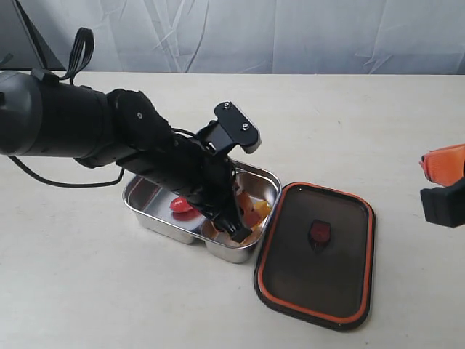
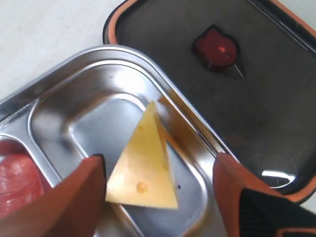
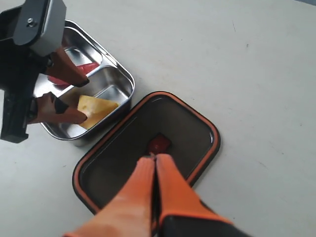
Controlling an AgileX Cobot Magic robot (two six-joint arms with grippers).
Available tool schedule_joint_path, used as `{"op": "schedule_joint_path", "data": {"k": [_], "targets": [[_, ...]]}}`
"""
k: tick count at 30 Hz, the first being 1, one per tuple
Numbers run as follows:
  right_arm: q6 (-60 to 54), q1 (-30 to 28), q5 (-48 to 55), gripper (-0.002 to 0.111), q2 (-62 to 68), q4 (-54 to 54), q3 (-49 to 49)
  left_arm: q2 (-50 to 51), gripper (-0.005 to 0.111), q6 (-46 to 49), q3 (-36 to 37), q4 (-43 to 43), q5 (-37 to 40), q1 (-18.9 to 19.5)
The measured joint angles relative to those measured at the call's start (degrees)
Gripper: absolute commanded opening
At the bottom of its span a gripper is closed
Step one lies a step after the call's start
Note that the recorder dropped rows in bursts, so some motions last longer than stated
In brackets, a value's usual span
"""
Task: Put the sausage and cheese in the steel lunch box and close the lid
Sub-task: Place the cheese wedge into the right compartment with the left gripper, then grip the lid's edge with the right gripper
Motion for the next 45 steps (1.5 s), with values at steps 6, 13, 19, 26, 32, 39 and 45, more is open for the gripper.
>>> {"op": "schedule_joint_path", "data": {"k": [6,13,19,26,32,39,45], "targets": [[6.4,0.0,1.6,0.000,0.1,0.0,0.0,-0.5,0.026,-0.1,0.0,4.7,1.2,0.0],[14.2,0.0,10.8,0.000,5.0,-2.2,0.0,-6.5,0.000,-5.6,0.0,9.0,2.7,2.2],[15.2,-0.4,11.1,0.000,10.8,-1.7,0.0,-13.5,0.000,-11.5,0.0,9.7,8.0,7.2],[5.0,-7.7,6.6,0.000,18.9,8.9,0.0,-23.1,0.000,-15.8,3.3,11.4,10.1,11.0],[-2.6,-17.8,3.7,0.002,27.6,14.2,0.0,-31.3,0.000,-17.2,9.2,11.4,10.2,11.5],[-8.7,-25.4,1.0,0.041,36.6,19.0,0.0,-37.1,0.000,-17.9,12.9,9.0,10.2,11.6],[-9.8,-25.9,-1.3,0.046,40.3,21.5,-0.4,-39.7,0.000,-18.1,13.3,9.0,10.2,11.6]]}}
